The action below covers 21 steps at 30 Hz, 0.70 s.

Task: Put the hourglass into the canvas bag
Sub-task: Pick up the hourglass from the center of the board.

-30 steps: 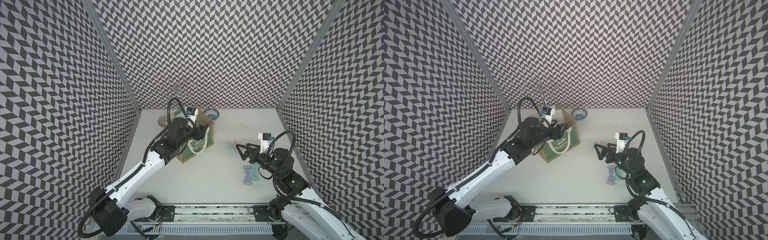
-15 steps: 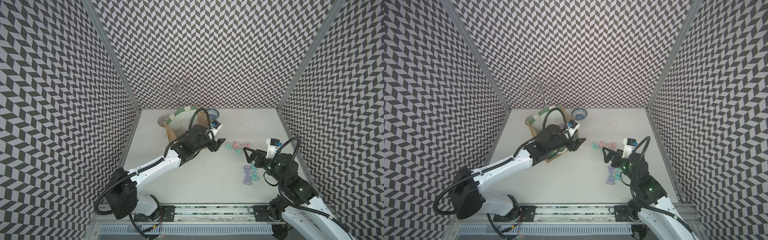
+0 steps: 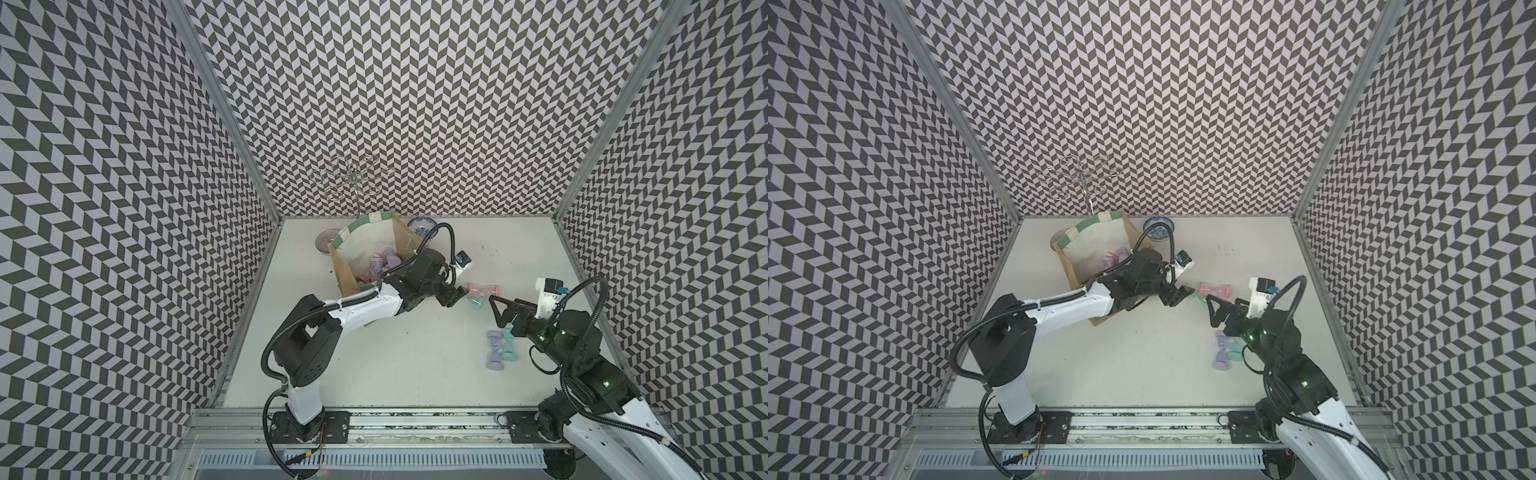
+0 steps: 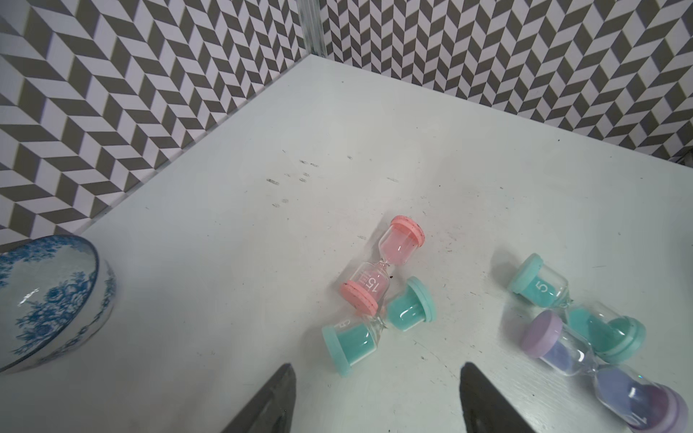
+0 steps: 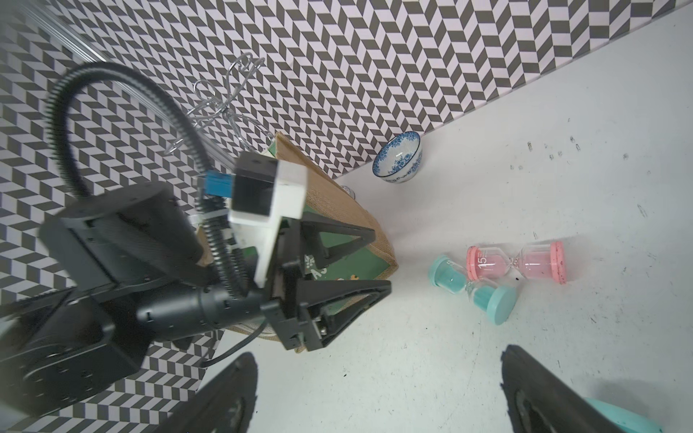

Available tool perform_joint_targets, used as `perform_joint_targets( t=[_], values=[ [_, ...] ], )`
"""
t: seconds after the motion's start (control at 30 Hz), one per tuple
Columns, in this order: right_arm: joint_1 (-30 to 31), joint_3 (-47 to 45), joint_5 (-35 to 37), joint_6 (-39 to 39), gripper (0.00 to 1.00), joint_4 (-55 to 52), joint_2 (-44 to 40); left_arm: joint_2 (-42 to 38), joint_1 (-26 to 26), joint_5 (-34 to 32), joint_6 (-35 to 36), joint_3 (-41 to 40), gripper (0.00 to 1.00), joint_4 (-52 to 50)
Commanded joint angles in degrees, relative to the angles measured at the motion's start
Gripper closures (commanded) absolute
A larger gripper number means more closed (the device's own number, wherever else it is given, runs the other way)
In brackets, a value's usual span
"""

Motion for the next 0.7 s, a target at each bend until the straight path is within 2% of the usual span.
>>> perform_joint_targets(
  t=[0.0,0.3,0.67],
  values=[
    [-0.3,-0.3,-0.5,-0.5,0.01,4.2,-0.7,3.1,-0.7,1.6,2.1,3.6,0.30,-0.4],
    [-0.2,-0.1,-1.6,-1.1,0.01,5.1,-0.3,14.1,-0.7,3.4,3.7,11.0,0.29,-2.2],
    [-0.3,-0.1,-1.6,-0.9,0.01,5.7,0.1,22.5,-0.6,6.3,5.0,18.0,0.28,-6.8]
  ],
)
